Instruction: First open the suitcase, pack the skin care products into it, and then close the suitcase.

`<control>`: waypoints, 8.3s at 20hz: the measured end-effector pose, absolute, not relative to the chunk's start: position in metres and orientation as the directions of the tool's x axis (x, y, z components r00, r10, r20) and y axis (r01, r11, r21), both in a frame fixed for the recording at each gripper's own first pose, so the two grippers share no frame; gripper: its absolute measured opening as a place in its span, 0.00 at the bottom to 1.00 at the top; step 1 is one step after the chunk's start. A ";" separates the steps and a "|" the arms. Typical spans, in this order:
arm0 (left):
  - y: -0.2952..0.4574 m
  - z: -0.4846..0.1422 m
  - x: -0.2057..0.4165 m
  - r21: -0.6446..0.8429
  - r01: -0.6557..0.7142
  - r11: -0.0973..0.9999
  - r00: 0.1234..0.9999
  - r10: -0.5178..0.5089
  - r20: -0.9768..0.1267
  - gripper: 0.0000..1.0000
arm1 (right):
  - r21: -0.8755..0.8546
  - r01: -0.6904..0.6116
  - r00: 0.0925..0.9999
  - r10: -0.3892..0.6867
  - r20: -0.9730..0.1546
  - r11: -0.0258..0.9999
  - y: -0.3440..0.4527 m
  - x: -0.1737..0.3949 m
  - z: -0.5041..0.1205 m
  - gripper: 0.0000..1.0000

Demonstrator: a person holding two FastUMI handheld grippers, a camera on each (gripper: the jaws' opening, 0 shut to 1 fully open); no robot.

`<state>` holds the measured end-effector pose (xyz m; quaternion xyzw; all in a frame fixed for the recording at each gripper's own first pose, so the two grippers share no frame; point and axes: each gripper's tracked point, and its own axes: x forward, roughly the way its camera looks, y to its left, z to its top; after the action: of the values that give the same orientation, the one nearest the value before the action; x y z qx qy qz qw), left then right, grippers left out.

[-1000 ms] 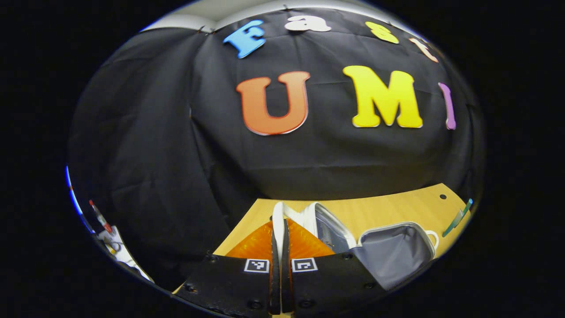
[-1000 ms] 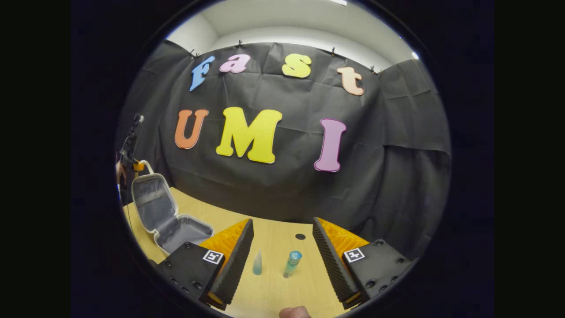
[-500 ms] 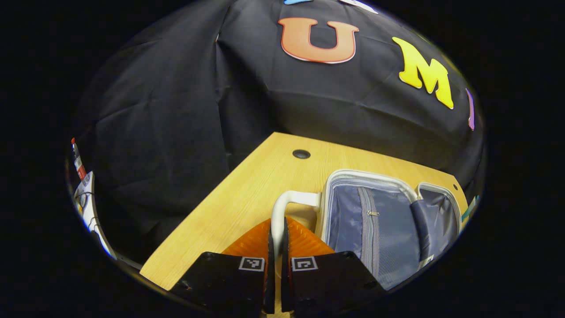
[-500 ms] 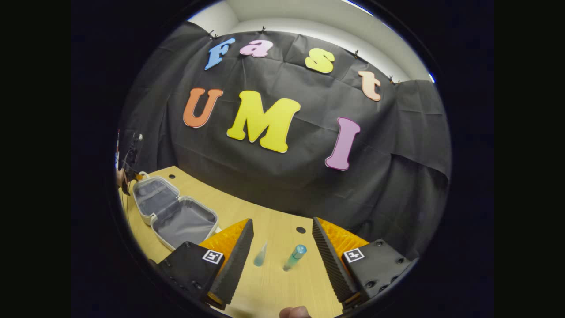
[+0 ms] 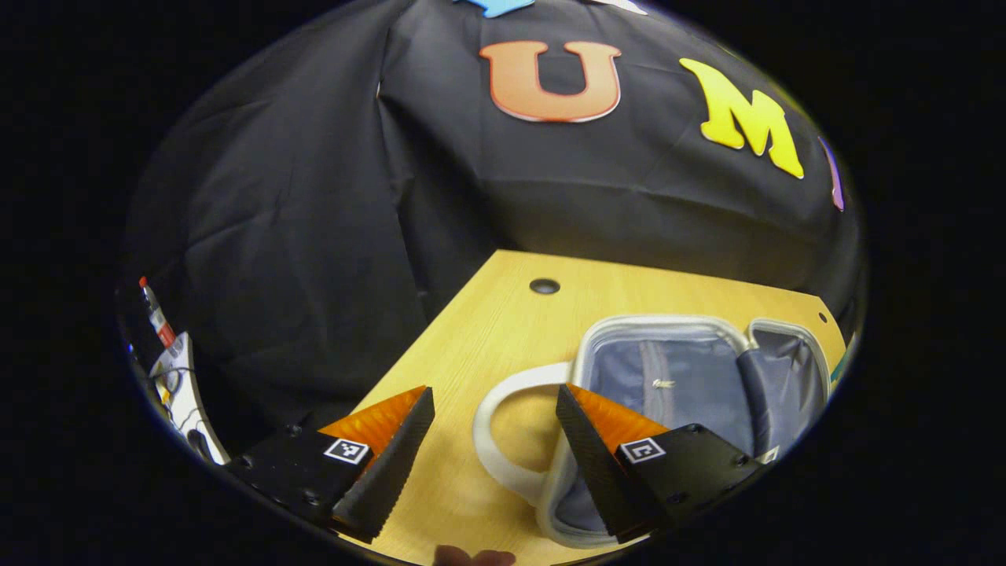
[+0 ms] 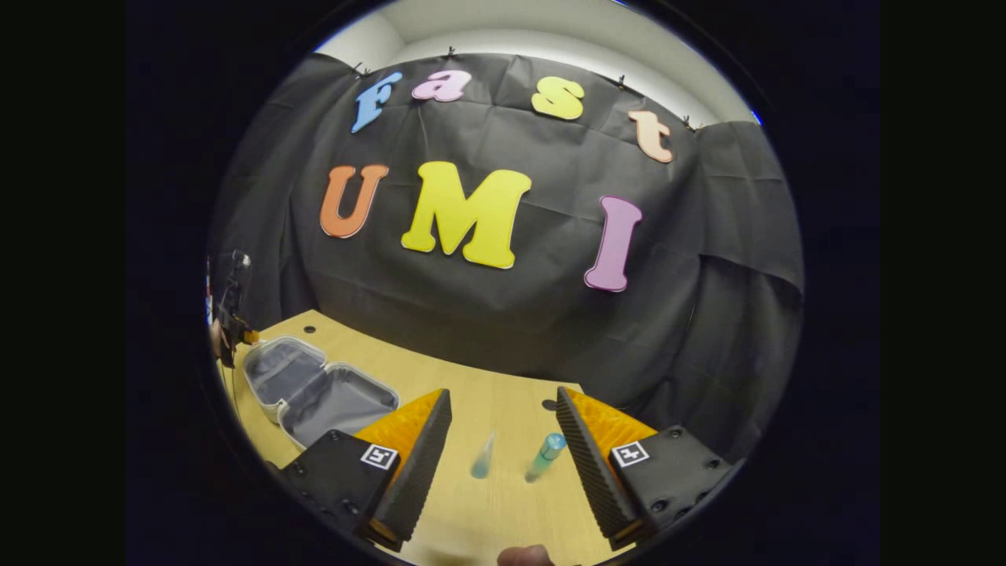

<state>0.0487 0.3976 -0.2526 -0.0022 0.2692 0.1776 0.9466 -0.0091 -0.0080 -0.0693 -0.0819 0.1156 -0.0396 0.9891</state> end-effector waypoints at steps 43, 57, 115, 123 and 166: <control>-0.244 -0.359 0.123 -0.122 0.223 0.967 0.756 -0.251 -0.605 0.80 | -0.111 0.080 0.878 -0.123 -0.462 0.991 -0.223 -0.025 -0.211 0.80; -0.233 -0.283 0.108 -0.176 0.271 0.946 0.769 -0.322 -0.552 0.35 | 0.080 -0.098 0.816 0.126 -0.565 0.992 -0.136 0.072 -0.310 0.80; 0.079 -0.232 0.001 -0.149 -0.462 0.874 0.596 0.181 -0.782 0.99 | 0.224 -0.449 0.689 0.495 -0.530 0.865 0.083 0.035 -0.165 0.34; 0.156 -0.193 -0.111 -0.107 -0.473 0.874 0.669 0.278 -0.689 0.99 | 0.332 -0.500 0.388 0.550 -0.740 0.800 0.258 0.040 -0.291 0.36; 0.318 -0.203 -0.074 -0.391 -0.336 0.857 0.825 0.068 -0.560 0.99 | 0.045 -0.409 0.790 0.378 -0.483 0.911 0.185 0.007 -0.150 0.78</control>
<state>-0.0742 0.3182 -0.2029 -0.2442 0.2744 0.1094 0.9236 0.0068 0.1852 -0.1504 -0.0308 0.2486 0.2081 0.9455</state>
